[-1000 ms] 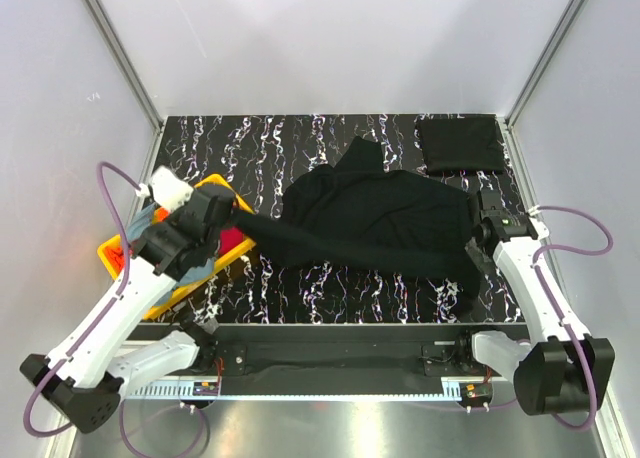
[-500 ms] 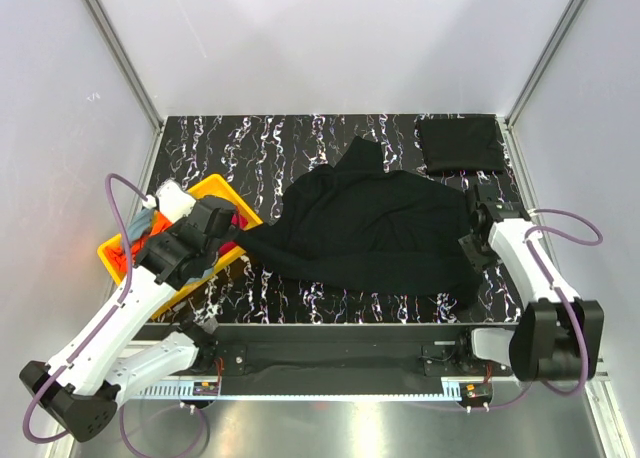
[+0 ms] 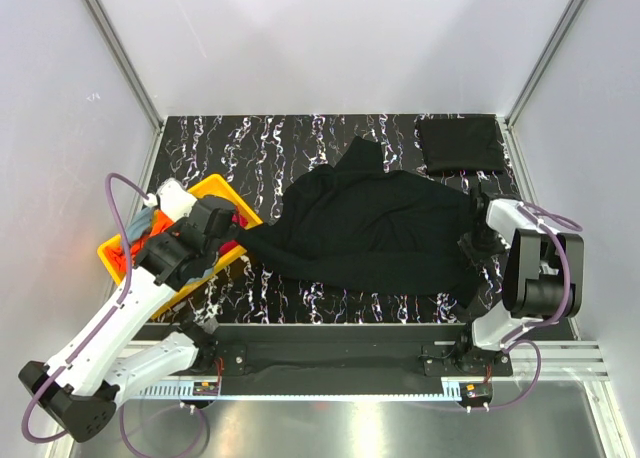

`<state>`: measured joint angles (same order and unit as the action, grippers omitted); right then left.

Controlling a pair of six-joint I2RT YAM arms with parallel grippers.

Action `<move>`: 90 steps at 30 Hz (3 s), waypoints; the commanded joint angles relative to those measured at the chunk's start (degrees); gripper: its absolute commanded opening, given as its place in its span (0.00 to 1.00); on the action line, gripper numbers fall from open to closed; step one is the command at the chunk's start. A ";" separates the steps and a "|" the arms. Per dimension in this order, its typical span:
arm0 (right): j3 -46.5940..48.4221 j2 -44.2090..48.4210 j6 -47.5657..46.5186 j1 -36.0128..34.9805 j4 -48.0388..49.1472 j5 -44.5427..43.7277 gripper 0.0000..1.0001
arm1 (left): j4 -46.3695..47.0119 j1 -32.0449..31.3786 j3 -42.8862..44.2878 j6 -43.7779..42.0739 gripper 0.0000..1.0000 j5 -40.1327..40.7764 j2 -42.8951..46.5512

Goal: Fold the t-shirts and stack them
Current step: Flatten the tshirt out

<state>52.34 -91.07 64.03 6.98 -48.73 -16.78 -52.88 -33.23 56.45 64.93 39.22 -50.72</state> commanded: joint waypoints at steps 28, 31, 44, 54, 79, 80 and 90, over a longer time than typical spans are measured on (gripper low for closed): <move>-10.96 37.81 4.61 0.22 -5.32 2.89 0.44 | -1.08 0.45 -7.66 2.22 0.00 2.71 3.69; -7.18 33.77 4.09 0.22 -6.02 2.19 0.50 | -1.08 0.54 -9.77 2.92 0.00 2.00 5.01; -4.08 11.80 2.77 0.40 -0.94 0.26 0.43 | -0.99 0.27 -8.37 2.40 0.00 4.64 5.72; -3.82 3.53 1.27 0.75 3.73 -2.65 0.39 | -1.17 -0.52 -8.72 2.14 0.00 5.95 6.68; 11.47 36.83 -15.51 1.01 1.70 -9.16 0.00 | -0.73 -0.52 4.01 0.48 0.00 12.62 2.03; 12.34 38.67 -16.99 1.01 3.19 -7.76 0.00 | -0.30 -0.52 6.89 -0.41 0.00 14.63 1.59; 37.27 41.06 -26.23 1.01 3.47 10.78 0.00 | 9.19 -0.52 35.82 -25.62 0.00 3.77 -4.57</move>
<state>80.79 -51.29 43.57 7.68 -47.90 -14.48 -50.02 -33.74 85.06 50.09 45.95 -56.29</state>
